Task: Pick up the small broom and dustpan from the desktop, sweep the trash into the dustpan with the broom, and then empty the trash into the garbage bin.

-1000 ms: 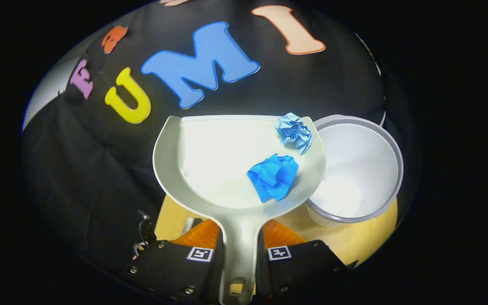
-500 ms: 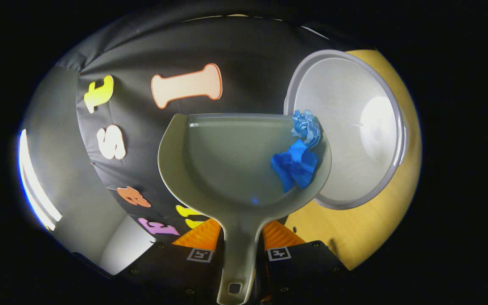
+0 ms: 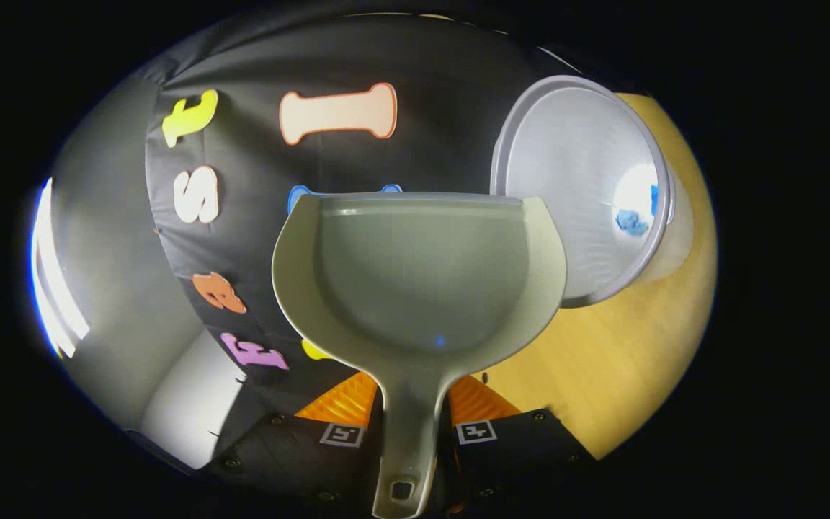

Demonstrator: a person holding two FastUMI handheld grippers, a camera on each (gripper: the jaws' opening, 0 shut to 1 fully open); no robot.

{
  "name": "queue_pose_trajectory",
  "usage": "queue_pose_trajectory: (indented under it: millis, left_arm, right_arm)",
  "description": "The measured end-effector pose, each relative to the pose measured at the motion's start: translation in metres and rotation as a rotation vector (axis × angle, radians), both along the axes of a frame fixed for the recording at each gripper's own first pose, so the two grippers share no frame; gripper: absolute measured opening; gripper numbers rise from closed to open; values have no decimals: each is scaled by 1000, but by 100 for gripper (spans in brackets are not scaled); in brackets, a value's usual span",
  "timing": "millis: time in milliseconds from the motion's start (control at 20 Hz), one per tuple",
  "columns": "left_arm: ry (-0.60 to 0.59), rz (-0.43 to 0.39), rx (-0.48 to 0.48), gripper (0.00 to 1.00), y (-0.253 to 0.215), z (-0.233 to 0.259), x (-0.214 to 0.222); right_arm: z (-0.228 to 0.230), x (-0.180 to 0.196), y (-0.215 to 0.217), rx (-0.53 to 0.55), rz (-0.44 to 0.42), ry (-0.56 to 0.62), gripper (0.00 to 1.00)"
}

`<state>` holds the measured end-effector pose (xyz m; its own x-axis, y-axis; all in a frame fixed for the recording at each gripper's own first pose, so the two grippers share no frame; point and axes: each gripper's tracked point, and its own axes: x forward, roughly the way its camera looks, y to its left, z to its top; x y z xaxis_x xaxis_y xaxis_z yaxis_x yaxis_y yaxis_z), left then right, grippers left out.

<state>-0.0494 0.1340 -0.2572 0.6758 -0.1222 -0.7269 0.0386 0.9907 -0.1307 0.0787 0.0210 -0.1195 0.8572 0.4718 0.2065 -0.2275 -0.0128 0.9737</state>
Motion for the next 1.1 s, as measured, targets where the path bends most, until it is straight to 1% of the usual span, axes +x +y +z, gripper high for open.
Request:
queue_pose_trajectory:
  millis: [50,150,250,300,350,400,450,500,600,650,700,750,800,850,900,950,1050,1100]
  left_arm:
    - [-1,-7,7,41,4,0,1]
    - [1,-27,29,41,12,0,2]
    - [11,-56,62,41,19,-2,4]
    - [16,-66,67,43,21,-5,6]
    - [23,-73,67,43,23,-9,9]
    - [29,-76,64,43,25,-11,12]
    - [32,-78,65,41,27,-15,15]
    - [35,-76,68,41,30,-18,17]
    - [40,-64,72,41,34,-23,19]
    - [44,-58,71,41,36,-27,19]
    - [49,-54,69,39,36,-29,17]
    - [60,-43,62,39,38,-36,16]
    - [67,-32,63,41,39,-41,15]
    - [71,-24,66,41,41,-44,15]
    - [81,-12,67,41,41,-49,12]
    - [88,-1,65,43,42,-52,10]
    - [96,9,64,43,41,-55,9]
    - [96,12,70,41,42,-57,9]
  right_arm:
    - [-4,2,12,-97,-9,-2,32]
    - [-16,9,27,-256,-31,2,32]
    - [-51,12,54,-575,-79,35,32]
    - [-70,7,63,-732,-97,56,32]
    - [-89,3,70,-875,-111,79,32]
    - [-105,3,74,-981,-113,100,33]
    - [-125,6,76,-1073,-110,124,33]
    - [-138,6,78,-1140,-104,150,32]
    - [-175,1,83,-1243,-68,209,32]
    - [-193,0,89,-1270,-37,242,33]
    - [-205,-1,94,-1283,-16,262,33]
    - [-228,-1,101,-1327,10,299,33]
    - [-236,-4,103,-1352,27,313,33]
    - [-239,-5,98,-1366,42,319,33]
    - [-245,-9,96,-1392,75,332,33]
    - [-248,-14,94,-1405,103,360,33]
    - [-250,-15,96,-1381,116,385,33]
    - [-249,-15,96,-1374,122,395,33]
